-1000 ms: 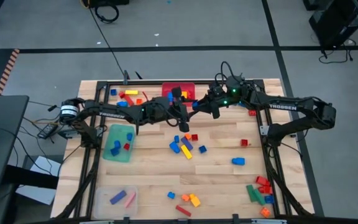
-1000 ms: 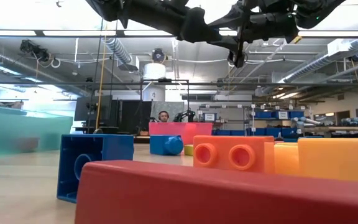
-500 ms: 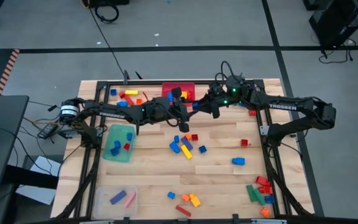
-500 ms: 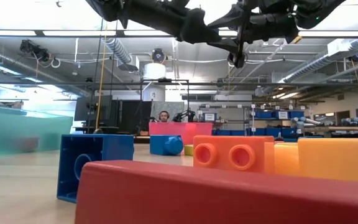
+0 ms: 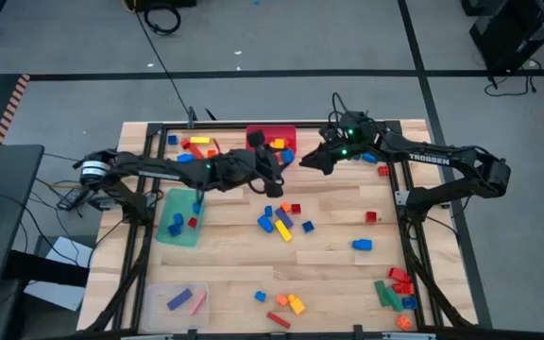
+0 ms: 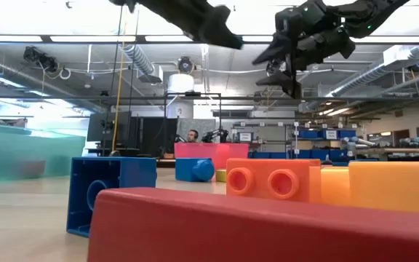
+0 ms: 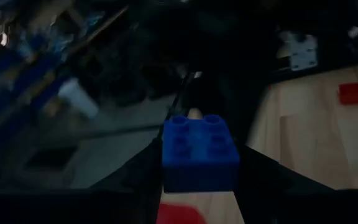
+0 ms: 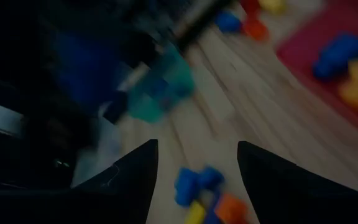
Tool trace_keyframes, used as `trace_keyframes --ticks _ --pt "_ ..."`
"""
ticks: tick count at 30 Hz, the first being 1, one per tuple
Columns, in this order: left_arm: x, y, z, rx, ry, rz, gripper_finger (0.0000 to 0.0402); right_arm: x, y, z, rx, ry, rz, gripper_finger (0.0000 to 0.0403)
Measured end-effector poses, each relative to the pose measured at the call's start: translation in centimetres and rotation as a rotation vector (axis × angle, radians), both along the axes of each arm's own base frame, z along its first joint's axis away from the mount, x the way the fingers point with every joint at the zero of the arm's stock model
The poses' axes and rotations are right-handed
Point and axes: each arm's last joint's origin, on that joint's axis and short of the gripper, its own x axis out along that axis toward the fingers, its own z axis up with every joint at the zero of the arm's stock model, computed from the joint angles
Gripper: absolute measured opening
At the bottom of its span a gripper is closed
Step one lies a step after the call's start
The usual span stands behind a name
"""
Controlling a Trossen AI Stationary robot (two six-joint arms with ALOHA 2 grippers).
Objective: Sort blocks by size
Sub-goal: Put the blue 4 studded building block into the teal bin
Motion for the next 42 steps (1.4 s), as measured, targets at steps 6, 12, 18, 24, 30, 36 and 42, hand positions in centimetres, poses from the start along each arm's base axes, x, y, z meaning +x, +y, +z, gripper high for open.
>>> trace_keyframes --ticks 6,12,18,24,30,36,42 --pt "-2.9 -0.2 1.2 -0.278 0.026 0.118 0.016 -0.3 0.8 -1.1 0.006 0.136 -0.008 0.0224" --pt "-6.3 -1.0 1.7 -0.531 0.053 0.247 0.0158 0.1 2.3 -1.3 -0.001 0.172 0.032 0.0219" --pt "-11.0 -2.6 1.7 -0.797 0.135 0.452 0.0158 0.5 3.9 -1.6 -0.035 0.215 0.076 0.0218" --pt "-15.1 -3.9 0.3 -1.037 0.404 0.715 0.0158 0.8 5.1 -1.7 -0.064 0.228 0.12 0.0218" --pt "-16.9 -4.4 -2.7 -1.168 0.594 0.919 0.0158 1.0 5.9 -1.7 -0.074 0.225 0.142 0.0217" --pt "-17.7 -4.6 -7.2 -1.235 0.713 0.942 0.0158 1.2 6.7 -1.7 -0.08 0.228 0.165 0.0217" --pt "-18.5 -4.6 -10.1 -1.248 0.731 0.952 0.0158 1.4 7.5 -1.7 -0.065 0.231 0.182 0.0217"
